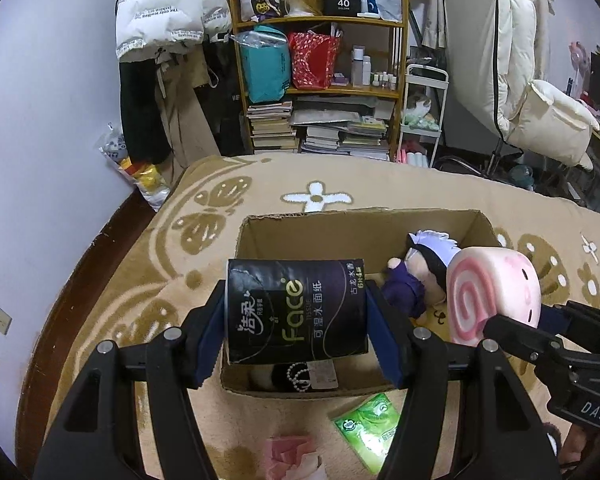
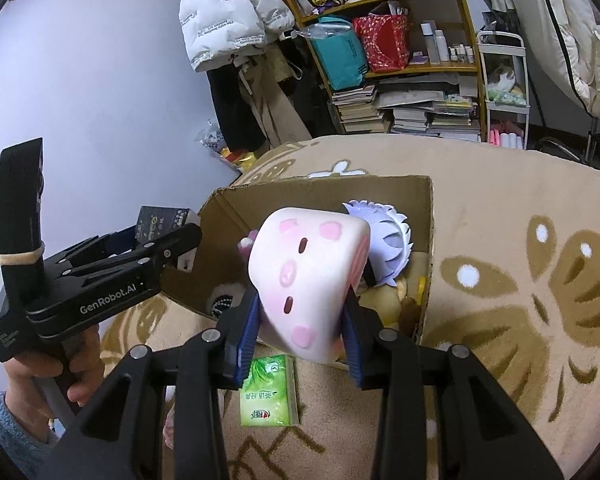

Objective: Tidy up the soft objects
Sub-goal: 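Carry the roll cushion and the tissue pack over the box with both tools, then open both tools to drop the cushion and tissue pack into the box, then lower both tools toward the green tissue pack and pink wrapped roll, then grasp the green tissue pack with the right tool while the left grasps the pink wrapped roll, then lift the green pack and pink roll with both tools over the box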

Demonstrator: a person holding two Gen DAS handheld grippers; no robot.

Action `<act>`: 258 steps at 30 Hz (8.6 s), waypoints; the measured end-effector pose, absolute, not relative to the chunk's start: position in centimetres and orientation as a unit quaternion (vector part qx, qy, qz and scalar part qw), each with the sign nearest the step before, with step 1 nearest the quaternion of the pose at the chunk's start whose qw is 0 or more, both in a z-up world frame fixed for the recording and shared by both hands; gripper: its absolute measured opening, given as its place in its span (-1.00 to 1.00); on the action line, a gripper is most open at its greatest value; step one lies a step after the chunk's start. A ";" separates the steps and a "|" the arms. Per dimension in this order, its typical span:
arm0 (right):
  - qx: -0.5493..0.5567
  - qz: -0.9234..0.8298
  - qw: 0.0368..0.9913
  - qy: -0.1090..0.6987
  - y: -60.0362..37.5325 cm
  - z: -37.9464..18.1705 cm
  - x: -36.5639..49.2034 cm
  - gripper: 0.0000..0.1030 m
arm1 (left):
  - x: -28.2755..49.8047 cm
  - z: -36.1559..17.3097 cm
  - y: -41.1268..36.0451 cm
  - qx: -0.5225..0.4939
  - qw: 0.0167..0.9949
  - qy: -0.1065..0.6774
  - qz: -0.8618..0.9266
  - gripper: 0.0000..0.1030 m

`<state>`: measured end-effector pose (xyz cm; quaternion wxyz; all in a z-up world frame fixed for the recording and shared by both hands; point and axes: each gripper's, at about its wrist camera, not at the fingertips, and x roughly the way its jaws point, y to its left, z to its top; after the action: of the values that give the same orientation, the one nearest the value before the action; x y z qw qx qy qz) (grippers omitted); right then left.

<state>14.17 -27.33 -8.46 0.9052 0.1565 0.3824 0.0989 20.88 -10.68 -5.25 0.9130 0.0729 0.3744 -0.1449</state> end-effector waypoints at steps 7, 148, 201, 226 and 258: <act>0.161 0.096 0.905 0.383 -27.2 -8.8 14.3 -0.12 | 20.8 -5.7 -10.9 0.083 0.908 0.380 -0.155 0.24; 0.020 0.106 0.835 0.540 -18.6 -20.0 13.2 1.00 | 20.4 -18.6 -5.4 0.031 0.759 0.650 -0.033 0.94; -0.034 0.097 0.838 0.536 -16.6 -20.4 13.2 0.46 | 18.7 -21.9 -4.8 0.021 0.753 0.654 -0.066 0.52; 0.007 0.079 0.855 0.512 -18.6 -18.1 11.2 0.10 | 16.5 -19.9 -5.2 0.056 0.784 0.612 -0.089 -0.65; 0.041 0.051 0.924 0.377 -21.3 -6.9 5.8 0.10 | 9.8 -4.7 -6.8 0.092 0.903 0.405 -0.111 -0.69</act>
<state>5.83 -21.34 -6.86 0.9241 0.0411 0.3766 0.0512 9.84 -6.78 -4.65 0.9029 0.0922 0.4049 -0.1114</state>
